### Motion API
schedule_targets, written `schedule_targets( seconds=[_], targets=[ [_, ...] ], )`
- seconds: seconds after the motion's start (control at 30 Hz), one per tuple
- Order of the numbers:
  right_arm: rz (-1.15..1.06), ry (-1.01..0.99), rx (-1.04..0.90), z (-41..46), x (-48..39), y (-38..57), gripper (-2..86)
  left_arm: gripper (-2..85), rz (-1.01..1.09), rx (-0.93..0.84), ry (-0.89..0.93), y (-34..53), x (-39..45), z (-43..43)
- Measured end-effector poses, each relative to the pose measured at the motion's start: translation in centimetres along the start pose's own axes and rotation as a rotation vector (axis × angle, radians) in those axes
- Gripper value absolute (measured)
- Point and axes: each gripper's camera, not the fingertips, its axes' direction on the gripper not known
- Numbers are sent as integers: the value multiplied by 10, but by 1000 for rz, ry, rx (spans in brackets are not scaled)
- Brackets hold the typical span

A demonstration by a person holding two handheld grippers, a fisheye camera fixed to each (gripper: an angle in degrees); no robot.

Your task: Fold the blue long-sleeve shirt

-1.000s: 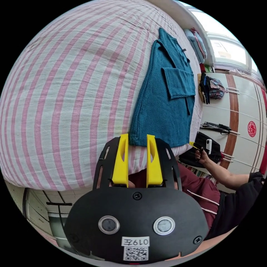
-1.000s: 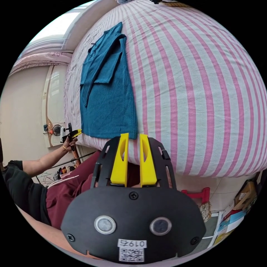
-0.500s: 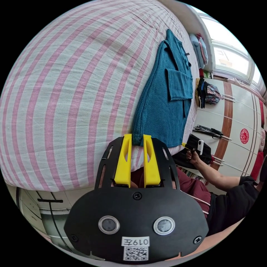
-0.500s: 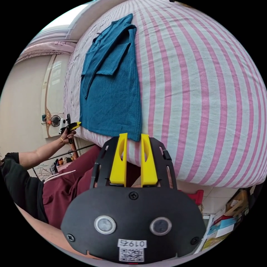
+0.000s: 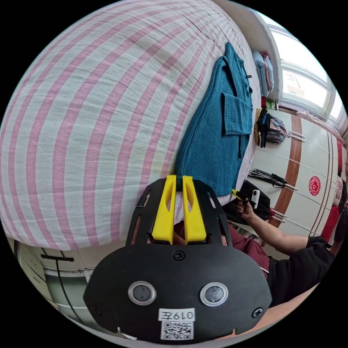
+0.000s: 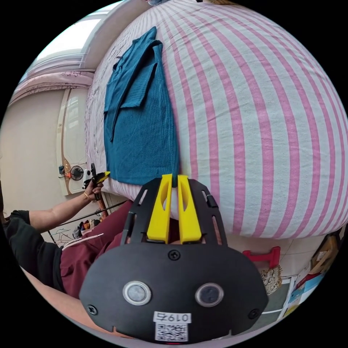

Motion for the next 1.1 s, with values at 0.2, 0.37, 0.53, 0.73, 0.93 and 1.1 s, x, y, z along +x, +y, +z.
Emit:
schedule_targets(
  seconds=[0.2,0.37,0.53,0.73,0.93,1.1],
  targets=[
    [8,-30,-2,7,10,-6,1,10,-1,-17,42,-10,8,-12],
    [46,-115,0,8,27,-10,-4,10,25,-31,106,-17,19,-27],
    [63,-264,14,0,43,-18,-6,11,69,-61,183,-28,33,-52],
    [9,-291,-53,-7,48,-41,-7,14,118,-98,249,-51,54,-92],
    [19,-249,-132,8,60,-64,-7,17,101,-226,194,-79,67,-110],
    [53,-255,-151,26,73,-76,-7,19,67,-301,193,-101,77,-120]
  ],
)
